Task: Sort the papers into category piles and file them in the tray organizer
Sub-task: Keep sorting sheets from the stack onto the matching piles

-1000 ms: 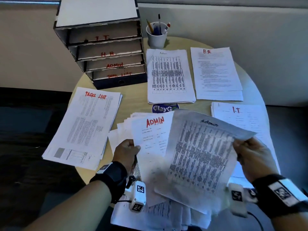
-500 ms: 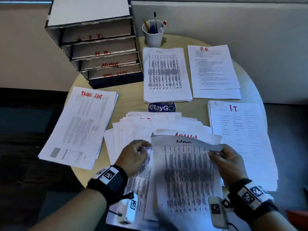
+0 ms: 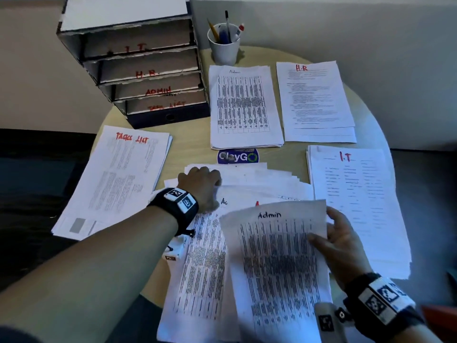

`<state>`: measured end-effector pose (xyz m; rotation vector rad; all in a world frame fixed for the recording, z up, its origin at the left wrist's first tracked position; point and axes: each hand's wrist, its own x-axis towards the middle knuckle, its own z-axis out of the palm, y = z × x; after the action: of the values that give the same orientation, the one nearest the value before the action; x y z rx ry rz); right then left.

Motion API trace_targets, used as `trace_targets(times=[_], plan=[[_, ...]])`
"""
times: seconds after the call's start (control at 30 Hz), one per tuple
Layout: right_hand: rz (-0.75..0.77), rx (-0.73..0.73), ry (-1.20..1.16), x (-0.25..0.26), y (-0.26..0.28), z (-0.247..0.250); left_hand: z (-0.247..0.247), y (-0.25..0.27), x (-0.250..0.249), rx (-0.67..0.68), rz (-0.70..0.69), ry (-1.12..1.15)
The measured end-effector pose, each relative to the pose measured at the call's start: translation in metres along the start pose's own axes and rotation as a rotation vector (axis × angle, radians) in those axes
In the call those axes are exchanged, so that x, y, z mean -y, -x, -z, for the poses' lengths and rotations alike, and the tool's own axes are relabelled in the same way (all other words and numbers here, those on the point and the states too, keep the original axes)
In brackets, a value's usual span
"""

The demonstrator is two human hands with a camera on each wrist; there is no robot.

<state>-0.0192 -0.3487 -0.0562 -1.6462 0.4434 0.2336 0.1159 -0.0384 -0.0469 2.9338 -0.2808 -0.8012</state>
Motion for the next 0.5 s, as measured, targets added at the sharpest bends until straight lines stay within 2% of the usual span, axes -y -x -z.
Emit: trace_targets(times=[0.17,0.27,0.4,0.5], plan=[[0.019,0.02,0.132,-0.003,0.001,-0.002,-0.004,0.004,0.013,-0.039,-0.037,0.048],[0.047,0.031,0.238,0.0,0.005,0.0,-0.001,0.005,0.022,0.008,-0.05,0.076],[0.07,0.086,0.256,0.004,0.008,0.005,0.011,0.005,0.025,0.047,-0.098,0.256],[0.072,0.088,0.155,0.015,0.007,0.005,0.022,0.006,0.024,-0.007,-0.101,0.376]])
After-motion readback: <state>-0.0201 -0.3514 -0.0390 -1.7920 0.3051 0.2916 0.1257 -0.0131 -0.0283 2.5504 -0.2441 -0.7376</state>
